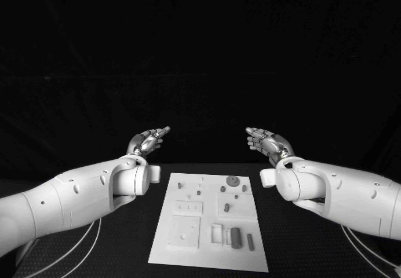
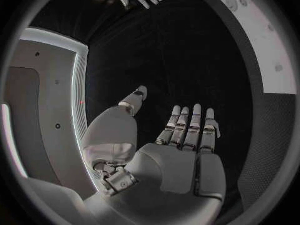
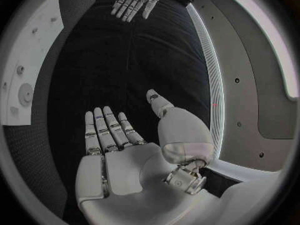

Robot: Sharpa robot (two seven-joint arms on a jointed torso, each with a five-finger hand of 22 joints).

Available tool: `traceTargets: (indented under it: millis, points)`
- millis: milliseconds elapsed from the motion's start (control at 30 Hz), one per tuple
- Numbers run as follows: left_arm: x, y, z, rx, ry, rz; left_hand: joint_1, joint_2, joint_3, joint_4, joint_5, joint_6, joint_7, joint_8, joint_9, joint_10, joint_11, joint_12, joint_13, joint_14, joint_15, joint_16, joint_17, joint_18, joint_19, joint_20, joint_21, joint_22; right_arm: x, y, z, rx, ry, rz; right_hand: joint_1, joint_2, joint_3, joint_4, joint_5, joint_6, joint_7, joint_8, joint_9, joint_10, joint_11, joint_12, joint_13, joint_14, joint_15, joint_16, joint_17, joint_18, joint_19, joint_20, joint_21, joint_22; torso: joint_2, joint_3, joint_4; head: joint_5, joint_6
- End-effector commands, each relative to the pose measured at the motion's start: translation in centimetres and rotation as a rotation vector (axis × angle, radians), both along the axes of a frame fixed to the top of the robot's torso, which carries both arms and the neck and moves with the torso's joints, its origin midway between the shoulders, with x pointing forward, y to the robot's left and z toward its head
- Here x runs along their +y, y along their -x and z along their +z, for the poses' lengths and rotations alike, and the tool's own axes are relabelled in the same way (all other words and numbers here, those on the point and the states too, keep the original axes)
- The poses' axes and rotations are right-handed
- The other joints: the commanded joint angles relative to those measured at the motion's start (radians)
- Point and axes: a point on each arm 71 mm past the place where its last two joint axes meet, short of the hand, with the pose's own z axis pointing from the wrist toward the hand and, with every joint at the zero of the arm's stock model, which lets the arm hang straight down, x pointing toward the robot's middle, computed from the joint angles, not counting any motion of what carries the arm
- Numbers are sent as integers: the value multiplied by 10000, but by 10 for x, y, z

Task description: Assemble the parts on the task board

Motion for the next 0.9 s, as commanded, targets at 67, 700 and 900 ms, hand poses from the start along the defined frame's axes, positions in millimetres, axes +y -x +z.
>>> traceTargets:
  millis: [67,700,900]
  points:
    - [1,-15,2,1199,81,-760,115,-15,65,-8,35,75,13,61,62,90,10,34,13,69,17,41,67,-73,80,12,36,96,2,-11,2,1248,-20,2009,681,-10,175,-863,97,1065,1059,885,710,782,34,281,70,798,43,485,292,528,1280,114,229,1020,-1,1,4,1,0]
    - [7,-21,3,1296,-85,-1253,873,722,354,-773,55,1815,736,793,346,2770,529,1032,455,2236,89,1151,492,340,2963,-618,934,1754,-27,-48,6,-1341,7989,3132,2774,-764,722,-1561,88,4201,673,1667,803,4176,-528,1140,158,4945,-951,1910,1093,1989,5600,-141,1446,1119,-10,-50,49,-89,-152]
    - [6,-15,2,1199,97,-1777,1323,875,564,-1390,55,2743,670,889,259,3843,448,1400,566,3834,-197,1773,795,562,4341,-991,1272,1702,-19,-48,5,-1998,9842,3603,3031,-863,607,-1559,92,4840,561,1647,816,4886,-760,1128,131,6264,-1554,2350,1669,2003,6806,-569,2239,1143,103,-15,101,-91,-151]
